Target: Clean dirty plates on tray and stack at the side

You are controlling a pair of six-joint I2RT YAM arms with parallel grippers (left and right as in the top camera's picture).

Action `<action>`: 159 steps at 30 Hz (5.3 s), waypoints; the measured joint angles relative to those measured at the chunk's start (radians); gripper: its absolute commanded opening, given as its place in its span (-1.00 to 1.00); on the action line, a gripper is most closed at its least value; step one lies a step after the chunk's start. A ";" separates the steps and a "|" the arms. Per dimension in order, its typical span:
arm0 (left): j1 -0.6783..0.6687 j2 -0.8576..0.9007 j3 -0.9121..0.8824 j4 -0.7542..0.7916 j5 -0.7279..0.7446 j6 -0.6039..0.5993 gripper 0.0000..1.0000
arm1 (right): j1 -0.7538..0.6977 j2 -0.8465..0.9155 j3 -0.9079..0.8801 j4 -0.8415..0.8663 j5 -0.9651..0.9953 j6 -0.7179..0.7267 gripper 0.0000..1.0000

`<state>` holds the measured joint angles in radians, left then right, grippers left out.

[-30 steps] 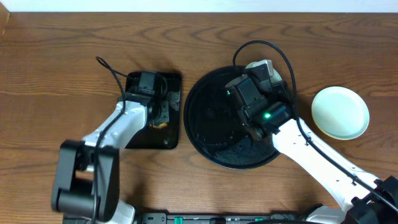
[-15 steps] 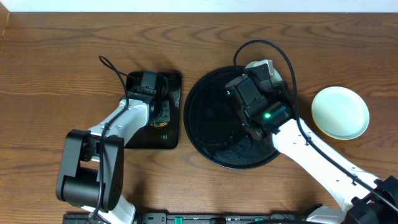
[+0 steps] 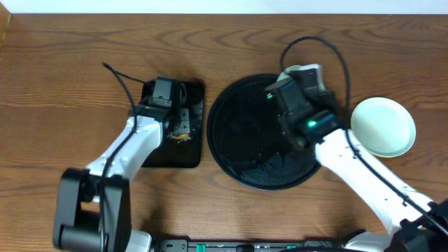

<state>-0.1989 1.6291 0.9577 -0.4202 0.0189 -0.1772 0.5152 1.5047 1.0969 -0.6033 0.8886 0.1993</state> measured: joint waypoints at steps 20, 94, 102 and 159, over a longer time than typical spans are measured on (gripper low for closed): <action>0.000 -0.087 0.000 -0.105 0.001 -0.005 0.17 | -0.807 -0.145 0.000 -0.100 -0.542 0.081 -0.98; -0.001 -1.062 -0.243 -0.451 0.004 -0.137 0.74 | -0.420 -0.907 -0.329 -0.285 -0.984 -0.158 0.98; -0.001 -1.062 -0.243 -0.451 0.004 -0.137 0.74 | -0.420 -0.907 -0.330 -0.354 -0.973 -0.159 0.98; -0.001 -1.062 -0.245 -0.453 0.004 -0.137 0.75 | -0.410 -1.493 -1.090 0.536 -0.934 -0.190 0.98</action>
<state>-0.2001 0.5667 0.7128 -0.8734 0.0227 -0.3145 0.1051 0.0116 0.0067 -0.0677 -0.0456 0.0090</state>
